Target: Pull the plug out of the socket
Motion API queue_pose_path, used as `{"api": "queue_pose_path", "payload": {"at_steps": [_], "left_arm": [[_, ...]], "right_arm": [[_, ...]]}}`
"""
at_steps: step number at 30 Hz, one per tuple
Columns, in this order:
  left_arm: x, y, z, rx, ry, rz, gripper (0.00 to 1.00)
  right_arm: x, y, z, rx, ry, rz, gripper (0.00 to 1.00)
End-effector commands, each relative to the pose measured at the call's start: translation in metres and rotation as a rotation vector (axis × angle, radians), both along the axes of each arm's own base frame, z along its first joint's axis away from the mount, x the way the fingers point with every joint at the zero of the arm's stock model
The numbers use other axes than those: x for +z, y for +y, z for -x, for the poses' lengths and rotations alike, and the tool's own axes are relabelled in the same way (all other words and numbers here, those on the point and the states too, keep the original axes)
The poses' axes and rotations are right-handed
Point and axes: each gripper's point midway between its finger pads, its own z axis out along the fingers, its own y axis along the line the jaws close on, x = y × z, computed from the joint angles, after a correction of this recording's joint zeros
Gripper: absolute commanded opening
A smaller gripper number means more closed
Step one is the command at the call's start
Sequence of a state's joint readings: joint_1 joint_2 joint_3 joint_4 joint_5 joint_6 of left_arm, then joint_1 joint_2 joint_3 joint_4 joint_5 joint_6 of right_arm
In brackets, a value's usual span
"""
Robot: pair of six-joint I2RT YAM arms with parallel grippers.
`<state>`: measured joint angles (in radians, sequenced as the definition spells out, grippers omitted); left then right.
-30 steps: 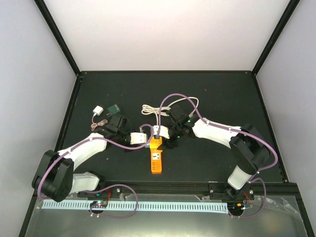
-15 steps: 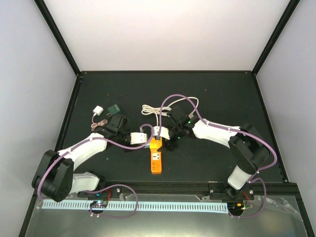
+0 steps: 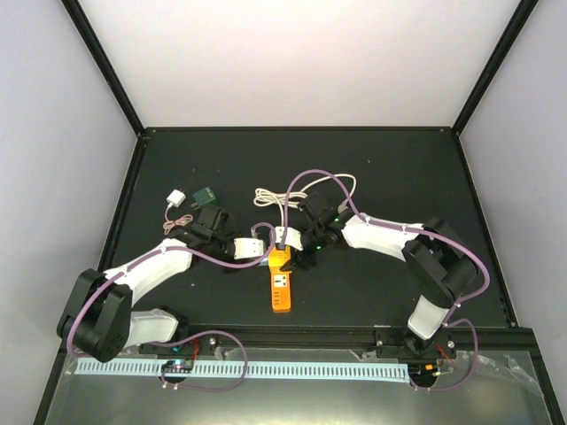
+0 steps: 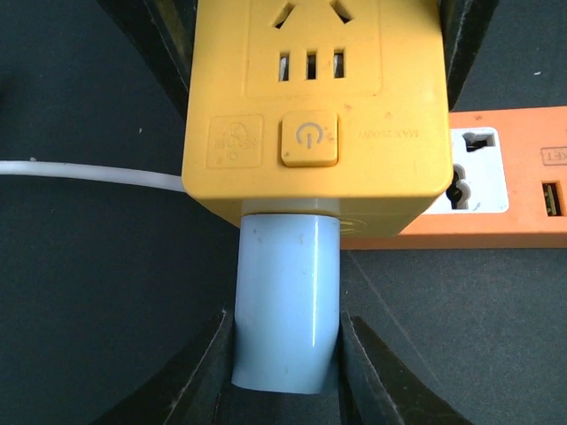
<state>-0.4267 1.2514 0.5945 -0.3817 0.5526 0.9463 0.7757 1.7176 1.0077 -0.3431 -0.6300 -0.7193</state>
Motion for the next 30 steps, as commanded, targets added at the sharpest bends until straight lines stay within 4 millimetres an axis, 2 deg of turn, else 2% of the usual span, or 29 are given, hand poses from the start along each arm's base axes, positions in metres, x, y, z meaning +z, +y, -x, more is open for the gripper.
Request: {"api": "queue_pose_path", "payload": {"at_steps": [1, 13, 17, 25, 30], "left_arm": [[0.004, 0.000, -0.002, -0.017, -0.027, -0.016, 0.17], [0.000, 0.021, -0.006, -0.003, -0.066, -0.105, 0.13], [0.001, 0.029, -0.010, 0.017, -0.069, -0.109, 0.12], [0.004, 0.044, -0.015, 0.030, -0.080, -0.129, 0.12], [0.003, 0.052, -0.017, 0.032, -0.088, -0.142, 0.12]], "right_arm": [[-0.010, -0.001, 0.010, 0.023, 0.023, 0.010, 0.58], [-0.017, -0.008, 0.013, 0.017, 0.029, 0.042, 0.33], [-0.021, -0.013, 0.014, 0.006, 0.039, 0.065, 0.20], [-0.019, -0.012, 0.014, -0.002, 0.068, 0.075, 0.08], [-0.025, -0.009, 0.013, -0.013, 0.118, 0.106, 0.02]]}}
